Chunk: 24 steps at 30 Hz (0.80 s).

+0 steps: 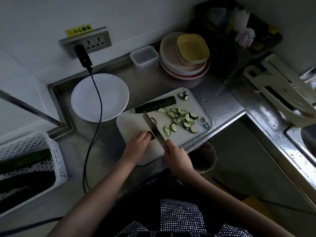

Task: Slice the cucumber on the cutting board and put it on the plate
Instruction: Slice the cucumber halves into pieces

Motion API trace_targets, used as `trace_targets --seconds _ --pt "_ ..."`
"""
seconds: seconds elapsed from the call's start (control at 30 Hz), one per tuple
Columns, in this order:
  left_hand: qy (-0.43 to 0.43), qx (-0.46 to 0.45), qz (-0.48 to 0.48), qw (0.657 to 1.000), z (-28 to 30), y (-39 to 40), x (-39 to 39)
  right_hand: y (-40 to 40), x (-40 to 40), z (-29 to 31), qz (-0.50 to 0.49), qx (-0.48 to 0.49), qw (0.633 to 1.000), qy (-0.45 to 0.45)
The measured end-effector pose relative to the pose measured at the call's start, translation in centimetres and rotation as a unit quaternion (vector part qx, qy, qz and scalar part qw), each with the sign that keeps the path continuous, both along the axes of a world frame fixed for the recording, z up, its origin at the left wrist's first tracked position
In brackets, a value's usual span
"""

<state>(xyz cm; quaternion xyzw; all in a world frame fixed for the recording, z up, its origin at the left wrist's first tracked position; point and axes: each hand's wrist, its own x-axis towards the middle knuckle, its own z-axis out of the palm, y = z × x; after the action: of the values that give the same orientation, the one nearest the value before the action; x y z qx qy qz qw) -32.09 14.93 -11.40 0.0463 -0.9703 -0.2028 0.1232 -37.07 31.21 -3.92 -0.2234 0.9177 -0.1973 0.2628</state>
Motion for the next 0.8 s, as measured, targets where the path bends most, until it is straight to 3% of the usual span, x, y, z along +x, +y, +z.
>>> trace_targets --seconds 0.8 --pt "-0.013 0.010 0.009 1.000 0.4 0.1 0.1 -0.2 -0.4 -1.2 0.037 0.063 0.997 0.006"
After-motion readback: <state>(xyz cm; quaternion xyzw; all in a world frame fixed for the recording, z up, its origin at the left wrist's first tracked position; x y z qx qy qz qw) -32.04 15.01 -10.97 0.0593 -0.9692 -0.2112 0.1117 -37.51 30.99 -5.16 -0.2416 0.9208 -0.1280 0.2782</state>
